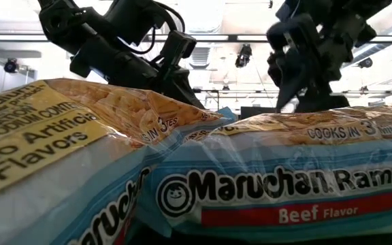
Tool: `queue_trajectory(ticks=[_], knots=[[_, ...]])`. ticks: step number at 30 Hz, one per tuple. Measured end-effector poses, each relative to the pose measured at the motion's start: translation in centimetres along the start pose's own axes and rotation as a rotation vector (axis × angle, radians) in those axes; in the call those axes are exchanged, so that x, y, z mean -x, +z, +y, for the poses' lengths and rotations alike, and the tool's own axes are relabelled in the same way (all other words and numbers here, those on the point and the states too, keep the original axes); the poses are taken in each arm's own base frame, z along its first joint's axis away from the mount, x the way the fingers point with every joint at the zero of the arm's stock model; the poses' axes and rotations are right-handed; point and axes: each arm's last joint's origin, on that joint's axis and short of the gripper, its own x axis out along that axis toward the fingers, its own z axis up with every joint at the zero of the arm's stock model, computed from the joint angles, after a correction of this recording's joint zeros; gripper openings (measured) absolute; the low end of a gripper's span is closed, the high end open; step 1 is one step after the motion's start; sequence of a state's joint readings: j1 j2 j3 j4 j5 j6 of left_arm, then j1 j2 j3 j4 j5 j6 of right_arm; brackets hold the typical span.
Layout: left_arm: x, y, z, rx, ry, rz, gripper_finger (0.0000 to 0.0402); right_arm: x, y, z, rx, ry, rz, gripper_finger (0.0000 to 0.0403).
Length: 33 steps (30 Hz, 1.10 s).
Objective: Sort Maruchan noodles
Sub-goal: Put the yellow noodle pack into the transparent bin
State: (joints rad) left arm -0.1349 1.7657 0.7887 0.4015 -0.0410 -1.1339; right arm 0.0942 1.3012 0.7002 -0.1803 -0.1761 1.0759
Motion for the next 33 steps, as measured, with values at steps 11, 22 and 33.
queue_trajectory(ticks=[11, 22, 33], knots=[[0.0, 0.0, 0.0, 0.000, 0.000, -0.003, 0.0125, -3.1, -0.2, -0.4, 0.026, -0.017, 0.022, 0.0167], [0.0, -0.1, 0.1, -0.002, 0.021, -0.018, 0.0125, -5.5, 0.0, -1.0, 0.038, -0.016, 0.025, 0.0163], [0.0, -0.1, 0.1, -0.028, 0.026, -0.018, 0.0148, -5.9, 0.1, -0.9, 0.042, 0.004, 0.018, 0.0153]])
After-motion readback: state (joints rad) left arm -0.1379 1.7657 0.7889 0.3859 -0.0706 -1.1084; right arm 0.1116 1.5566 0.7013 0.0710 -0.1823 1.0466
